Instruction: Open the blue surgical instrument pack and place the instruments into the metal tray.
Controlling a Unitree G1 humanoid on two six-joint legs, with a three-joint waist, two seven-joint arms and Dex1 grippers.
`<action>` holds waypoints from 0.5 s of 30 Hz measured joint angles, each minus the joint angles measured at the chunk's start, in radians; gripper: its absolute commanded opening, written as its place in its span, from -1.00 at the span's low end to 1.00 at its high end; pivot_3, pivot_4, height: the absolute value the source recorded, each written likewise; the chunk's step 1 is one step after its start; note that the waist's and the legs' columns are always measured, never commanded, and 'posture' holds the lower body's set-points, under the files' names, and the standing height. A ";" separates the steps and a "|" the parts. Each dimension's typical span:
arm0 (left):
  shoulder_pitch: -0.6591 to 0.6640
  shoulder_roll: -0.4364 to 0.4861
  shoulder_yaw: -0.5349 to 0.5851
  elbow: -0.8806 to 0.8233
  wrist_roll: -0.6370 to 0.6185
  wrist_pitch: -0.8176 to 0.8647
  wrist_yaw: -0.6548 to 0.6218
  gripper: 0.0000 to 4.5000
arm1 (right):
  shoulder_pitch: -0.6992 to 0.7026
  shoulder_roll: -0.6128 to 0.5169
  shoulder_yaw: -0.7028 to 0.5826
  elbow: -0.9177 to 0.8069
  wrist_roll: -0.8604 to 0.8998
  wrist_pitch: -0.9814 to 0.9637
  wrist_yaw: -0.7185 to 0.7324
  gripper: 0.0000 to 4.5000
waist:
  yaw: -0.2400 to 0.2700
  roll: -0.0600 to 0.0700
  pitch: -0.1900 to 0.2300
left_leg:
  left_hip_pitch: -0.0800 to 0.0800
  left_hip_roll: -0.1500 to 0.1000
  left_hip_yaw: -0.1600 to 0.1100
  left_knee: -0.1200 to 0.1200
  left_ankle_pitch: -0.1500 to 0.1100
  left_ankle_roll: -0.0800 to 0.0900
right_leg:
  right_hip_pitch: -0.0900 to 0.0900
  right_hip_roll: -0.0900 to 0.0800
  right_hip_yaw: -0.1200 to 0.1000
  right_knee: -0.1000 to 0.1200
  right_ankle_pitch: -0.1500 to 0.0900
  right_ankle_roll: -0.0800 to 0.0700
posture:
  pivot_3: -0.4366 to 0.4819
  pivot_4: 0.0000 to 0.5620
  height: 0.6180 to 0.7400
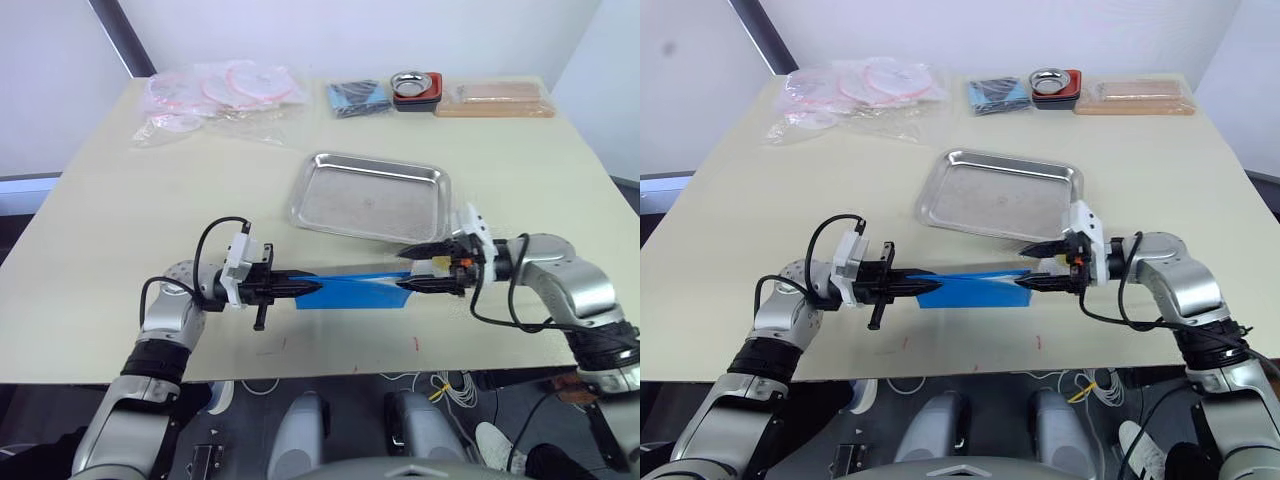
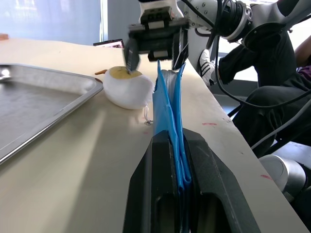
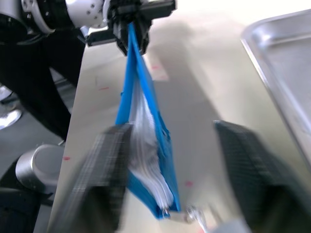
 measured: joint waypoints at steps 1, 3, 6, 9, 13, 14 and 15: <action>-0.001 0.001 -0.001 0.000 -0.001 0.000 0.000 -1.00 | 0.007 -0.007 -0.017 -0.008 0.009 0.007 -0.002 0.98 | 0.000 0.000 0.000 | 0.000 0.000 0.000 0.000 0.000 0.000 | 0.000 0.000 0.000 0.000 0.000 0.000 | -0.05 -0.47 1.00; -0.002 0.004 -0.002 0.001 -0.006 -0.002 0.000 -1.00 | 0.024 -0.011 -0.052 -0.015 0.023 0.008 -0.015 0.98 | 0.000 0.000 0.000 | 0.000 0.000 0.000 0.000 0.000 0.000 | 0.000 0.000 0.000 0.000 0.000 0.000 | -0.05 -0.47 1.00; -0.003 0.004 -0.009 0.006 -0.006 -0.011 0.000 -1.00 | 0.053 -0.024 -0.088 0.002 0.011 -0.009 -0.045 0.98 | 0.000 0.000 0.000 | 0.000 0.000 0.000 0.000 0.000 0.000 | 0.000 0.000 0.000 0.000 0.000 0.001 | -0.05 -0.47 1.00; -0.003 0.004 -0.009 0.012 -0.004 -0.027 0.000 -1.00 | 0.084 -0.051 -0.107 0.052 -0.021 -0.040 -0.068 0.98 | 0.000 0.000 0.000 | 0.000 0.000 0.000 0.000 0.000 0.000 | 0.000 0.000 0.000 0.000 0.000 0.000 | -0.05 -0.47 1.00; -0.004 0.010 -0.006 0.012 -0.001 -0.026 0.000 -1.00 | 0.107 -0.052 -0.137 0.115 -0.052 -0.058 -0.129 0.98 | -0.002 0.000 0.000 | 0.000 0.000 0.001 0.000 0.000 0.000 | 0.000 0.000 0.001 0.000 0.000 0.001 | -0.05 -0.47 1.00; -0.004 0.010 -0.006 0.012 0.001 -0.025 0.000 -1.00 | 0.108 -0.052 -0.138 0.121 -0.057 -0.057 -0.140 0.98 | -0.002 0.000 0.000 | 0.001 0.000 0.001 0.000 0.000 0.000 | 0.000 0.000 0.001 0.000 -0.001 0.001 | -0.05 -0.47 1.00; -0.004 0.010 -0.006 0.011 0.003 -0.023 0.000 -1.00 | 0.110 -0.051 -0.138 0.125 -0.060 -0.054 -0.152 0.98 | -0.002 0.000 0.000 | 0.001 0.000 0.001 0.000 0.000 0.000 | 0.000 0.000 0.001 0.000 -0.001 0.001 | -0.05 -0.47 1.00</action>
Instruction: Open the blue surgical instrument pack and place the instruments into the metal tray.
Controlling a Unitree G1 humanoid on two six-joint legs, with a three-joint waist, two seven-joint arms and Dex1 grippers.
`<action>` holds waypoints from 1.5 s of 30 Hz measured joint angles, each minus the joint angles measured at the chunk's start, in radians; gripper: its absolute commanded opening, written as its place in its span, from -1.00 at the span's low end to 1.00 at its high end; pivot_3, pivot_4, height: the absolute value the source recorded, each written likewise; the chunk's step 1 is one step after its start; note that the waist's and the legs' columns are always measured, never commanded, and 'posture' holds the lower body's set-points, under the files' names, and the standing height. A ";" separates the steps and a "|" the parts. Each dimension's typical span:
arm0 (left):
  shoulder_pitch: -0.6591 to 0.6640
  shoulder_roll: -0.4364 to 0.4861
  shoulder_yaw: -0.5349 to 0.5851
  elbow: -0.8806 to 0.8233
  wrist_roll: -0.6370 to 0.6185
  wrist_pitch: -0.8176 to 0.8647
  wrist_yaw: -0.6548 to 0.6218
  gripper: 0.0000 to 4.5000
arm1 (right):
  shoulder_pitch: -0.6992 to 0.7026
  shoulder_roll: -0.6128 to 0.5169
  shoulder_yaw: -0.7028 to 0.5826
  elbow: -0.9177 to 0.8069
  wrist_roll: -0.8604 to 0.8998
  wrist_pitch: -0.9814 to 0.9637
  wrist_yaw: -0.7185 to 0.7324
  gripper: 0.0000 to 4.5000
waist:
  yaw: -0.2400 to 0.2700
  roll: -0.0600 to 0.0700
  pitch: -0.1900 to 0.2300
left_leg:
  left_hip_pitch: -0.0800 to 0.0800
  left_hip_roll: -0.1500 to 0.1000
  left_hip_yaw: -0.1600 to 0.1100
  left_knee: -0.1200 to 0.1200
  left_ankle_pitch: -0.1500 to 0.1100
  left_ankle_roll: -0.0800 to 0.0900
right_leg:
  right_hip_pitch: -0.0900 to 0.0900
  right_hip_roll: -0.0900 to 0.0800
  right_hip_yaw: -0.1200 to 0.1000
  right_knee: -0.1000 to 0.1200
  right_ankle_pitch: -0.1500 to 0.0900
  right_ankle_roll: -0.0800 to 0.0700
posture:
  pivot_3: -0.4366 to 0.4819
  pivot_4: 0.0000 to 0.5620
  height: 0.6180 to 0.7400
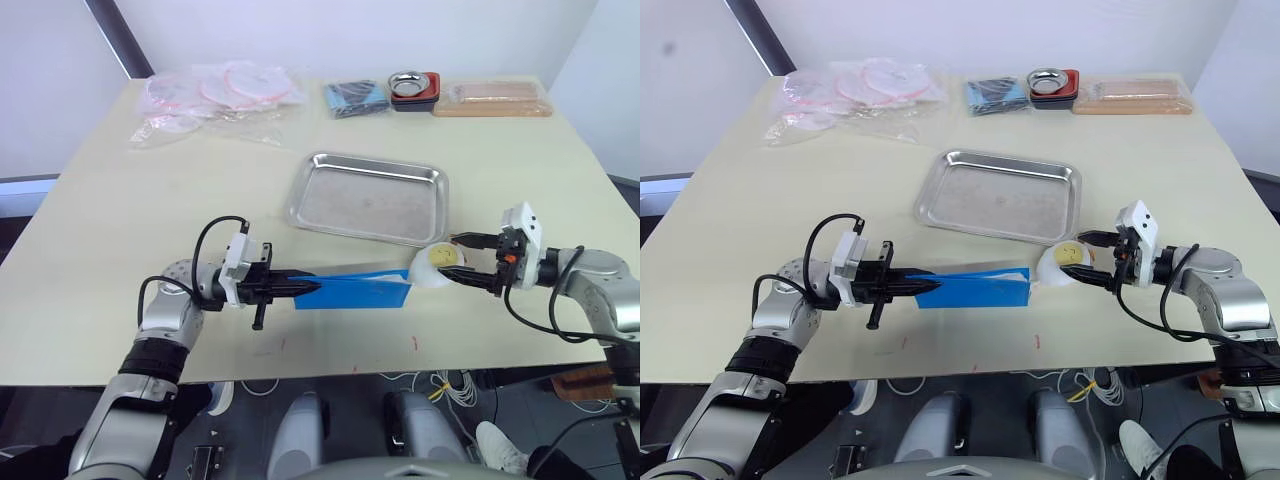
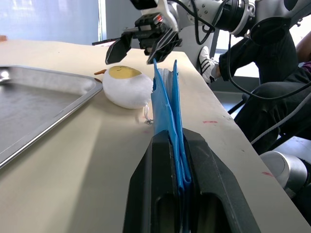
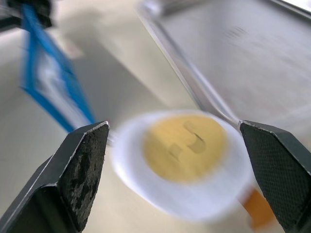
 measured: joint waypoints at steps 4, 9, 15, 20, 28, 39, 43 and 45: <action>-0.001 0.000 0.003 -0.013 0.010 0.022 -0.001 -1.00 | 0.019 0.001 0.006 0.032 -0.012 0.025 -0.023 0.98 | 0.000 0.000 0.000 | 0.000 0.000 0.000 0.000 0.000 0.000 | 0.000 0.000 0.000 0.000 0.000 0.000 | -0.05 -0.47 1.00; -0.001 0.000 0.008 -0.020 0.021 0.040 -0.001 -1.00 | 0.021 0.007 0.007 0.030 0.008 0.085 -0.018 0.47 | 0.001 0.000 0.000 | 0.000 0.000 0.000 0.000 0.000 0.000 | 0.000 0.000 0.000 0.000 0.000 0.000 | -0.05 -0.47 1.00; -0.002 0.003 0.012 -0.044 0.058 0.020 0.000 -1.00 | 0.063 0.006 -0.013 -0.013 0.053 0.113 -0.001 -0.67 | 0.002 0.000 0.000 | 0.000 0.000 0.000 0.000 0.000 0.000 | 0.000 0.000 0.000 0.000 0.000 0.000 | -0.05 -0.47 1.00; 0.010 0.003 0.019 -0.077 0.077 0.023 0.003 -1.00 | 0.084 0.006 -0.050 -0.037 0.114 0.144 0.004 -0.98 | 0.003 0.000 0.000 | 0.000 0.000 0.000 0.000 0.000 0.000 | 0.000 0.000 0.000 0.000 -0.001 0.002 | -0.05 -0.47 1.00; 0.019 -0.006 0.035 -0.077 0.086 0.023 0.006 -1.00 | 0.105 0.003 -0.194 -0.076 0.276 0.220 0.023 -0.98 | 0.003 0.000 0.000 | 0.000 0.000 0.000 0.000 0.000 0.000 | 0.000 0.000 0.000 0.000 -0.001 0.002 | -0.05 -0.47 1.00; 0.004 -0.023 0.041 -0.047 0.101 -0.007 0.006 -1.00 | 0.098 0.065 -0.272 -0.204 0.474 0.299 -0.047 -0.98 | 0.004 0.000 0.000 | 0.000 -0.001 0.000 0.000 0.000 0.000 | 0.001 0.000 0.000 -0.001 -0.001 0.003 | -0.05 -0.47 1.00; 0.005 -0.024 0.040 -0.043 0.103 -0.009 0.005 -1.00 | 0.063 0.128 -0.218 -0.284 0.462 0.283 -0.104 -0.98 | 0.002 0.001 0.000 | 0.000 0.000 0.000 0.000 0.000 0.000 | 0.001 0.000 0.000 0.000 -0.001 0.003 | -0.05 -0.47 1.00; 0.005 -0.026 0.039 -0.043 0.103 -0.010 0.005 -1.00 | 0.044 0.144 -0.181 -0.309 0.452 0.275 -0.120 -0.98 | 0.003 0.001 0.000 | 0.000 0.000 -0.001 0.000 0.000 0.000 | 0.001 0.000 0.000 0.000 -0.001 0.003 | -0.05 -0.47 1.00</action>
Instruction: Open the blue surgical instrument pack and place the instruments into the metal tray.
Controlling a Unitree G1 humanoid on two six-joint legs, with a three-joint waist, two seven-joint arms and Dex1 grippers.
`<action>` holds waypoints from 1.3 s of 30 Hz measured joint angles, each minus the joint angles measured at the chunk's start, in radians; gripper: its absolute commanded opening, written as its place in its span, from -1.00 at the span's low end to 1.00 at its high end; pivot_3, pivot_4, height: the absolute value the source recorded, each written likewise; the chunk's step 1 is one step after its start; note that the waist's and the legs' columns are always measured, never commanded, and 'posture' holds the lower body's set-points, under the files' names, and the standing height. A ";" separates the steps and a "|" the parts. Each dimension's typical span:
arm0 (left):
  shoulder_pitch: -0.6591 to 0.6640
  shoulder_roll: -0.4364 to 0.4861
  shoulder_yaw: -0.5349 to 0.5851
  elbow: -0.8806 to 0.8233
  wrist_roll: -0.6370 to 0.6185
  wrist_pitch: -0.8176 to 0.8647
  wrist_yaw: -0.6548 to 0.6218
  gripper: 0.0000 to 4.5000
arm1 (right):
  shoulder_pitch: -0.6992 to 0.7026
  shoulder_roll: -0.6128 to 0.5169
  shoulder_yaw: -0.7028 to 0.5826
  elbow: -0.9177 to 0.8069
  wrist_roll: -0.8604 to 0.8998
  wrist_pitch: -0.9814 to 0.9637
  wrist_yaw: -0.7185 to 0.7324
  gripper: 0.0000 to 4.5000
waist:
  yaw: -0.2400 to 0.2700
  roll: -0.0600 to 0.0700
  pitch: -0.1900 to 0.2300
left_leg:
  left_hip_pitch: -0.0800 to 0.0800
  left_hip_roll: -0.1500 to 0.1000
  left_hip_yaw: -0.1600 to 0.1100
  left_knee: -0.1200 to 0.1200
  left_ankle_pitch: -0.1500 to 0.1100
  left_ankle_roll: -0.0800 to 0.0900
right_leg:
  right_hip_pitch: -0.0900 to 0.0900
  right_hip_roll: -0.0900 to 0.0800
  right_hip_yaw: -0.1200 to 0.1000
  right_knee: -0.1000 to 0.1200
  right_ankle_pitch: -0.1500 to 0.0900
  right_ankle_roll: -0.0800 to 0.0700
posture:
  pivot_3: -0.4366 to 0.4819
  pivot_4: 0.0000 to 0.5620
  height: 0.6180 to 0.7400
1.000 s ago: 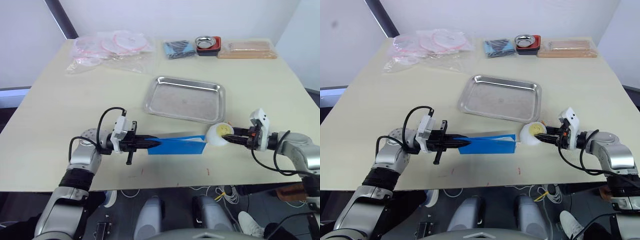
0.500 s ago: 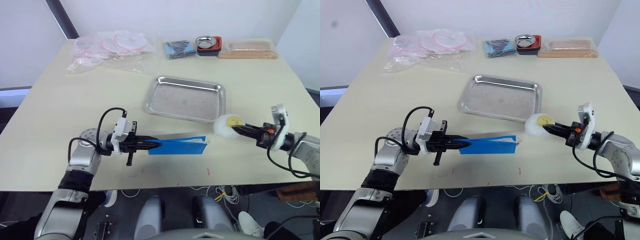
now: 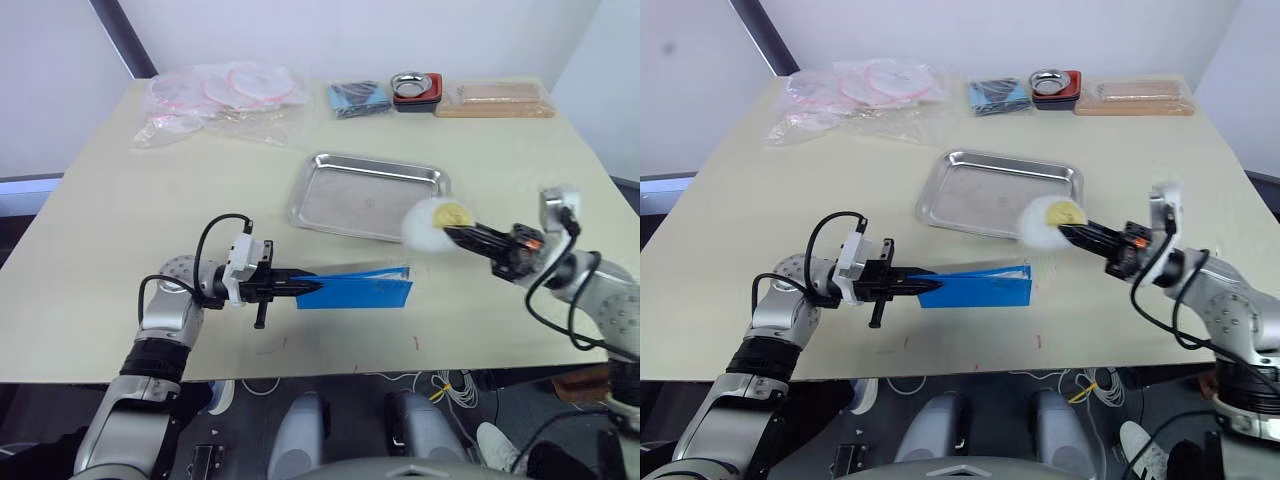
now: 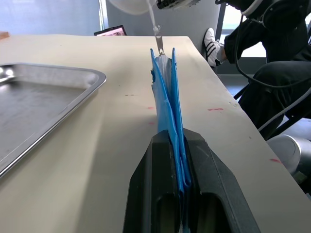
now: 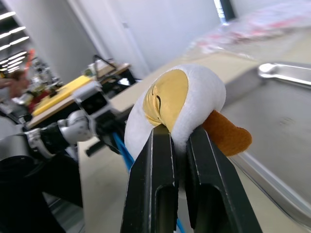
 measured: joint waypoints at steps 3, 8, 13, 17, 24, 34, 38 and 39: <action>-0.008 0.000 -0.002 0.008 0.000 0.000 -0.002 -1.00 | -0.063 0.022 0.098 -0.027 -0.087 -0.040 -0.035 -0.98 | -0.001 0.000 0.000 | 0.000 0.000 0.000 0.000 0.000 0.000 | 0.000 0.000 0.000 0.000 0.000 0.000 | -0.05 -0.47 1.00; -0.020 0.002 -0.003 0.022 0.009 -0.006 -0.003 -1.00 | -0.151 0.085 0.261 0.004 -0.242 -0.130 -0.045 -0.98 | -0.003 0.000 0.000 | 0.000 0.000 0.000 0.000 0.000 0.000 | 0.000 0.000 0.000 0.000 0.000 0.000 | -0.05 -0.47 1.00; -0.021 -0.001 -0.003 0.022 0.012 -0.010 -0.004 -1.00 | -0.209 0.158 0.378 0.058 -0.349 -0.197 -0.044 -0.98 | -0.002 0.000 0.000 | 0.000 0.000 0.000 0.000 0.000 0.000 | 0.000 0.000 0.000 0.000 0.001 -0.003 | -0.05 -0.47 1.00; -0.020 -0.001 -0.002 0.023 0.013 -0.010 -0.004 -1.00 | -0.257 0.222 0.435 0.113 -0.424 -0.256 -0.044 -0.98 | -0.002 0.000 0.000 | 0.000 0.000 0.000 0.000 0.000 0.000 | 0.000 0.000 -0.001 0.000 0.002 -0.003 | -0.05 -0.47 1.00; -0.020 -0.001 -0.001 0.023 0.013 -0.011 -0.004 -1.00 | -0.272 0.323 0.468 0.138 -0.466 -0.311 -0.051 -0.98 | -0.002 0.000 0.000 | 0.000 0.000 -0.001 0.000 0.000 0.000 | 0.000 0.000 -0.001 0.000 0.002 -0.004 | -0.05 -0.47 1.00; -0.022 -0.004 -0.001 0.026 0.014 -0.013 -0.004 -1.00 | -0.265 0.386 0.428 0.143 -0.464 -0.369 -0.060 -0.98 | -0.002 0.000 0.000 | 0.000 0.000 -0.001 0.000 0.000 0.000 | 0.000 0.000 -0.001 0.000 0.002 -0.004 | -0.05 -0.47 1.00; -0.025 -0.009 -0.001 0.032 0.017 -0.017 -0.004 -1.00 | -0.216 0.324 0.436 0.100 -0.455 -0.389 0.022 -0.98 | 0.001 0.000 0.000 | 0.000 0.000 -0.001 0.000 0.000 0.000 | 0.000 0.000 -0.001 0.000 0.002 -0.004 | -0.05 -0.47 1.00; -0.026 -0.009 -0.001 0.034 0.018 -0.019 -0.004 -1.00 | -0.204 0.304 0.439 0.087 -0.451 -0.390 0.048 -0.98 | 0.001 0.000 0.000 | 0.000 0.000 -0.001 0.000 0.000 0.000 | 0.000 0.000 -0.001 0.000 0.002 -0.004 | -0.05 -0.47 1.00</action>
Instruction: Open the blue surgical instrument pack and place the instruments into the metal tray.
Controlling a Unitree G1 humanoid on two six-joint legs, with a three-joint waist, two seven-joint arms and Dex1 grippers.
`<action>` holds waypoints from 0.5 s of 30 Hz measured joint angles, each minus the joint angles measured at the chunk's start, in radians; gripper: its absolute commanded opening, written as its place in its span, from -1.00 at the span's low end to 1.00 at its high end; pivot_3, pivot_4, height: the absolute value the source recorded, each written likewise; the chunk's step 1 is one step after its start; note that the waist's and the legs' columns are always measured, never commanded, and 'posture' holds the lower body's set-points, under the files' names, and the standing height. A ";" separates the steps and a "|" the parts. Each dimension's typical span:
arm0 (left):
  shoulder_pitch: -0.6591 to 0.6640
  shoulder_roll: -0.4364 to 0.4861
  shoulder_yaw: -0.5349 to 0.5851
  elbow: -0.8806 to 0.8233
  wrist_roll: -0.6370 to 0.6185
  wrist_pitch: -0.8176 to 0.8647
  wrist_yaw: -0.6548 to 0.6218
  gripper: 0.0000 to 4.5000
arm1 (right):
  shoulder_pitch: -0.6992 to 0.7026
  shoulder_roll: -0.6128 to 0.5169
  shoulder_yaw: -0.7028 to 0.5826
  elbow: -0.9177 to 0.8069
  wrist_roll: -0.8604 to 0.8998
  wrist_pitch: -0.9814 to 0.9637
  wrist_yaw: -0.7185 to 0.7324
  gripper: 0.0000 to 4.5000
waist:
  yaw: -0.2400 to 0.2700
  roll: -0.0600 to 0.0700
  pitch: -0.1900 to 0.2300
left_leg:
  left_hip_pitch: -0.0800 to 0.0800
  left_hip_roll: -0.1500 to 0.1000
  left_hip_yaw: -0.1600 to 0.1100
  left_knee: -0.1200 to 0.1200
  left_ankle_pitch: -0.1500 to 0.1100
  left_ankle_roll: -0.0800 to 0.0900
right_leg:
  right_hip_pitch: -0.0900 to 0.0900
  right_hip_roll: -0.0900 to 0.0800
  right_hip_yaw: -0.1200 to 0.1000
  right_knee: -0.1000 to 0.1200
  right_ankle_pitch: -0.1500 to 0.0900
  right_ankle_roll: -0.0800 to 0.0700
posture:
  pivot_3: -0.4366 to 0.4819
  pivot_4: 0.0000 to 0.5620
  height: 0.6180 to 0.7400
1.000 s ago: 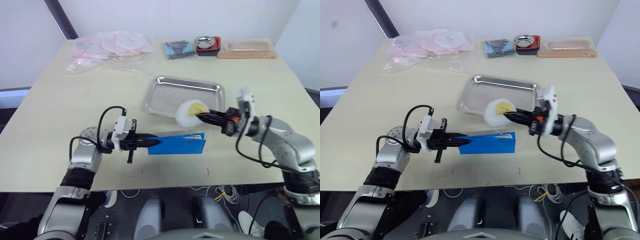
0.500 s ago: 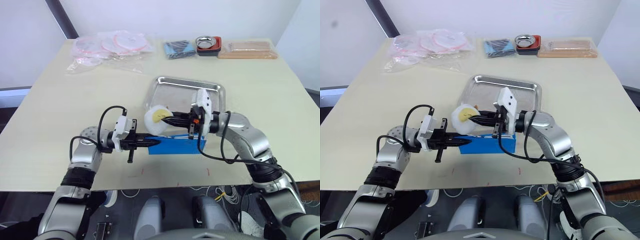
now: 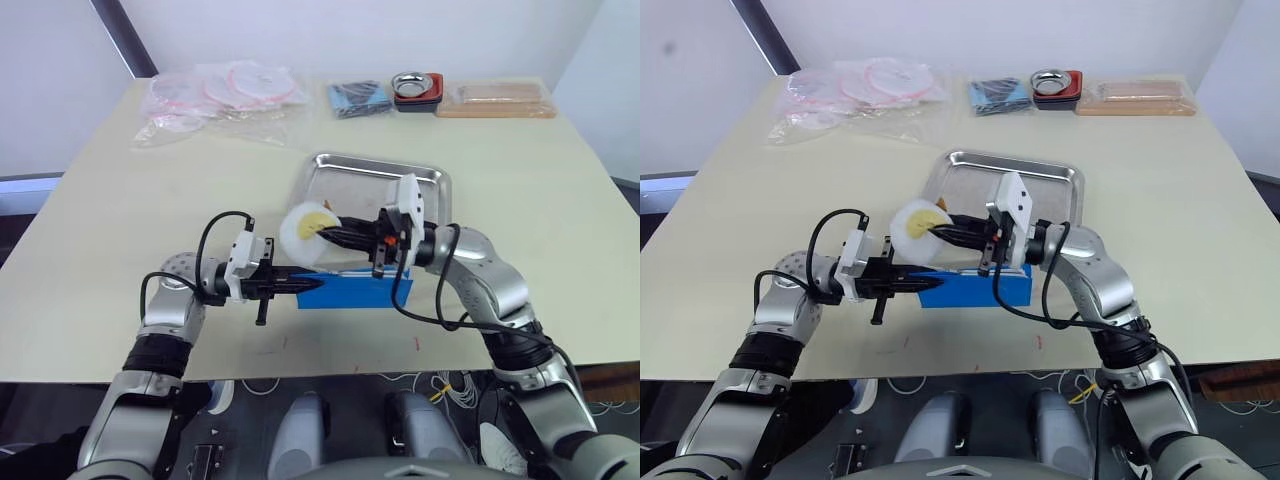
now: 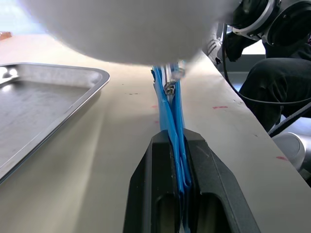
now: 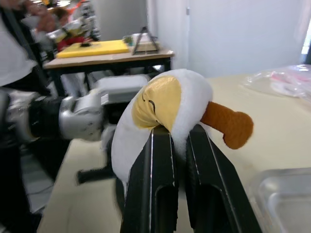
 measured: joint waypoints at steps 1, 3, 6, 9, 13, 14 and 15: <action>0.000 0.000 0.000 0.000 0.000 0.000 0.000 -1.00 | 0.000 0.000 0.000 0.000 0.000 0.000 0.000 -0.98 | -0.001 0.000 0.000 | 0.000 0.000 0.000 0.000 0.000 0.000 | 0.000 0.000 0.000 0.000 0.000 0.000 | -0.05 -0.47 1.00; -0.002 -0.001 0.000 0.007 0.001 -0.005 0.000 -1.00 | 0.005 -0.038 0.026 -0.023 0.000 0.004 0.040 -0.84 | -0.001 0.000 0.000 | 0.000 0.000 0.000 0.000 0.000 0.000 | 0.000 0.000 0.000 0.000 0.000 0.001 | -0.05 -0.47 1.00; -0.002 -0.003 0.000 0.009 0.001 -0.012 -0.001 -1.00 | 0.013 -0.050 0.055 -0.029 0.000 0.009 0.076 -0.37 | 0.000 0.000 0.000 | 0.001 0.000 0.000 0.000 0.000 0.000 | 0.000 0.000 0.000 0.000 -0.001 0.001 | -0.05 -0.47 1.00; -0.003 -0.004 -0.001 0.010 0.002 -0.013 -0.001 -1.00 | 0.014 -0.049 0.068 -0.029 0.002 0.008 0.093 0.20 | 0.000 0.000 0.000 | 0.001 0.000 0.000 0.000 0.000 0.000 | 0.000 0.000 0.000 0.000 -0.001 0.001 | -0.05 -0.47 1.00; -0.012 -0.006 -0.002 0.019 0.006 -0.013 -0.001 -1.00 | 0.014 -0.033 0.076 -0.028 0.016 0.008 0.100 0.96 | 0.001 0.000 0.000 | 0.000 0.000 0.000 0.000 0.000 0.000 | 0.000 0.000 0.000 0.000 -0.001 0.001 | -0.05 -0.47 1.00; -0.013 -0.006 -0.001 0.019 0.006 -0.013 -0.001 -1.00 | 0.014 -0.033 0.075 -0.028 0.019 0.009 0.100 0.98 | 0.001 0.000 0.000 | 0.000 0.000 0.000 0.000 0.000 0.000 | 0.000 0.000 0.000 0.000 -0.001 0.001 | -0.05 -0.47 1.00; -0.013 -0.007 -0.001 0.020 0.006 -0.013 -0.001 -1.00 | 0.014 -0.033 0.072 -0.028 0.030 0.013 0.100 0.98 | 0.001 0.000 0.000 | 0.000 0.000 0.000 0.000 0.000 0.000 | 0.000 0.000 0.000 0.000 -0.001 0.001 | -0.05 -0.47 1.00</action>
